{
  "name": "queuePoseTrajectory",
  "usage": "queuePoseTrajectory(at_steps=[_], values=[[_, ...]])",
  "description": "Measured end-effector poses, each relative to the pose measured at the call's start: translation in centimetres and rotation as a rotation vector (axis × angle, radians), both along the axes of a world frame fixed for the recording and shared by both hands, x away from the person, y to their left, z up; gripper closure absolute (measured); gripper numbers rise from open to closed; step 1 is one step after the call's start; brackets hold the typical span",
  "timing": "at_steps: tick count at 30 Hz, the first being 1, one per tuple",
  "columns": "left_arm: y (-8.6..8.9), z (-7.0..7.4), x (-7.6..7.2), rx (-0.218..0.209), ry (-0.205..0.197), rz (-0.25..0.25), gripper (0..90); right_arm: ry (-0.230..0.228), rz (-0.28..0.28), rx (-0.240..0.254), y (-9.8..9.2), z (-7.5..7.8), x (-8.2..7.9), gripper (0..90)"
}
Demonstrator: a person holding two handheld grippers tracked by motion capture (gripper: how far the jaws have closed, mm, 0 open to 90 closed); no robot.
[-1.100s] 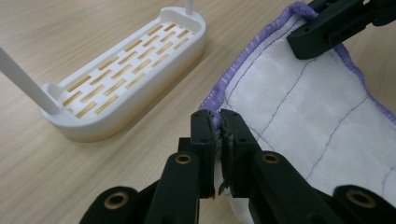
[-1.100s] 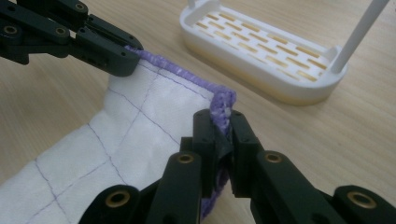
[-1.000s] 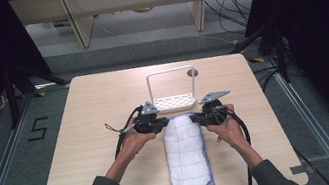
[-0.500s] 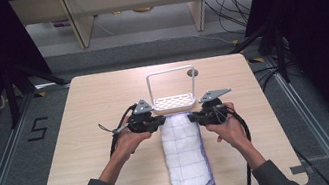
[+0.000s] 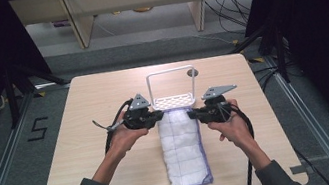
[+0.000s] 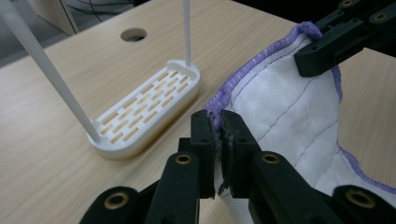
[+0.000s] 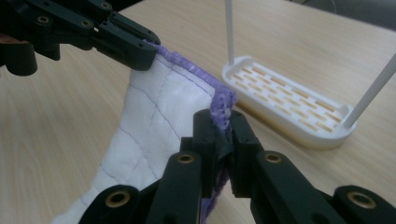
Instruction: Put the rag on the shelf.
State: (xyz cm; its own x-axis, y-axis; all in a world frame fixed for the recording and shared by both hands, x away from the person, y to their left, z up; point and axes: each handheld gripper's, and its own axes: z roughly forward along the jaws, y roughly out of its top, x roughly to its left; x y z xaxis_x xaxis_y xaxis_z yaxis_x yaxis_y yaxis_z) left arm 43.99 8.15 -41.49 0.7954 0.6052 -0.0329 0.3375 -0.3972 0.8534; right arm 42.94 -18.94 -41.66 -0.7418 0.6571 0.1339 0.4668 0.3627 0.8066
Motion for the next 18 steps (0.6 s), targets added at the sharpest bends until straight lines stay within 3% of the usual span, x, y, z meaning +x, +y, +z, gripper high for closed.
queuePoseTrajectory(at_steps=[3,4,6,7,10,11,14,15,18], values=[[-0.1,1.9,-0.8,-0.019,-0.017,-0.008,83.6,-0.006,0.0,0.026,-0.1,1.3,-0.8,84.3],[-0.1,1.9,-0.8,-0.019,-0.017,-0.008,83.5,-0.006,0.0,0.026,-0.1,1.3,-0.8,84.3],[0.1,2.9,-1.1,-0.008,-0.021,-0.023,83.5,-0.031,0.018,0.041,-0.3,2.7,-1.4,84.4],[0.0,3.5,-1.2,-0.031,-0.025,-0.025,83.4,-0.037,0.022,0.043,-0.4,3.2,-1.5,84.4],[0.1,5.4,-1.7,-0.043,-0.058,-0.032,83.3,-0.077,0.035,0.059,-0.6,4.6,-1.9,84.5],[0.1,6.0,-1.7,-0.047,-0.053,-0.035,83.3,-0.08,0.034,0.065,-0.6,5.0,-2.0,84.5],[-0.1,7.6,-1.5,-0.022,-0.066,-0.038,83.4,-0.088,0.045,0.063,-0.7,6.3,-2.0,84.6],[-0.2,8.1,-1.4,-0.025,-0.07,-0.041,83.4,-0.111,0.061,0.059,-0.8,6.7,-1.7,84.6],[-0.4,9.5,-1.0,-0.005,-0.067,-0.044,83.4,-0.101,0.047,0.042,-1.1,8.2,-1.5,84.6]])
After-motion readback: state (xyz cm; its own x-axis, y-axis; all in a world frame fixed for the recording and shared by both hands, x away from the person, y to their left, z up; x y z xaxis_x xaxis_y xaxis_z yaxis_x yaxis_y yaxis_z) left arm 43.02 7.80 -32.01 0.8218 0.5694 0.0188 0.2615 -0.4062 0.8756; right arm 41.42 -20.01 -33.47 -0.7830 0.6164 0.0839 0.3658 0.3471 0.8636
